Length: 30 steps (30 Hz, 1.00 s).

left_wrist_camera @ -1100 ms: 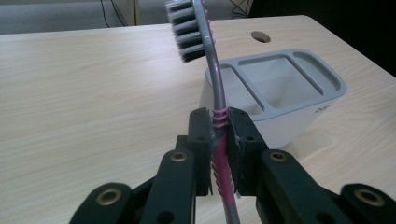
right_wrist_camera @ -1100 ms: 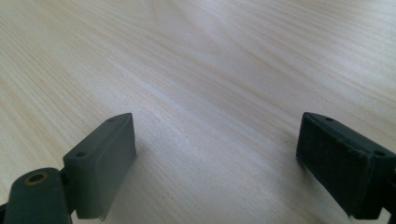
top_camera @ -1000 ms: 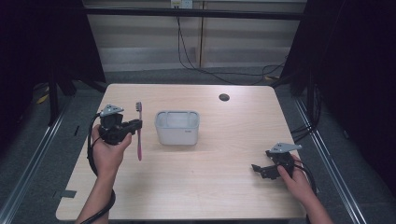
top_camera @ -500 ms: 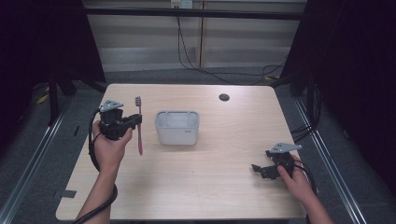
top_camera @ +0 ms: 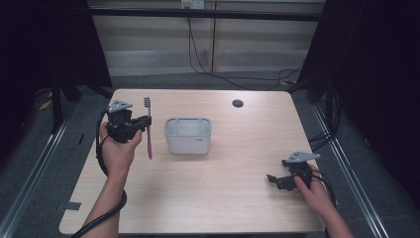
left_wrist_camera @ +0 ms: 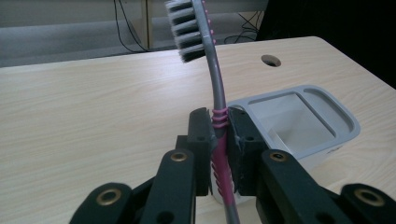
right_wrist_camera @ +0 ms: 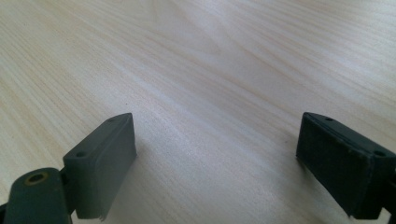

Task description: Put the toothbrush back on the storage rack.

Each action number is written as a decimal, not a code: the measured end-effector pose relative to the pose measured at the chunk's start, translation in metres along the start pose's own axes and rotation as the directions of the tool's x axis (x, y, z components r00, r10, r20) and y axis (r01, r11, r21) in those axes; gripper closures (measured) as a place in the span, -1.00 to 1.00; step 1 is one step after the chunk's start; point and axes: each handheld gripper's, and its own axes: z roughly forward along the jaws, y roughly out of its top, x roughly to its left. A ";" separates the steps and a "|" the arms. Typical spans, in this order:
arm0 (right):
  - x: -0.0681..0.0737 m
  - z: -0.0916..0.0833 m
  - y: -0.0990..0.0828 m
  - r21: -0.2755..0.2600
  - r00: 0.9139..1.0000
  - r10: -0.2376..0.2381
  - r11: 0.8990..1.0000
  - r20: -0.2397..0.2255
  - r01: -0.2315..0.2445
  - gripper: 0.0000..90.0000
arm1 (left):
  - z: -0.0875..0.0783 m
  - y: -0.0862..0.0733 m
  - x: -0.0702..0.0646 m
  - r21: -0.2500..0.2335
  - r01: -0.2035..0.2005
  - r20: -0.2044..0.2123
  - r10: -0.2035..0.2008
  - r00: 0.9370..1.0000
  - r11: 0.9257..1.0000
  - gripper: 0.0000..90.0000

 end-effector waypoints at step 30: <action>0.000 0.000 0.000 0.000 1.000 0.000 1.000 0.000 0.000 -0.75 | 0.003 0.043 -0.012 -0.049 -0.041 0.002 0.041 0.999 0.998 0.79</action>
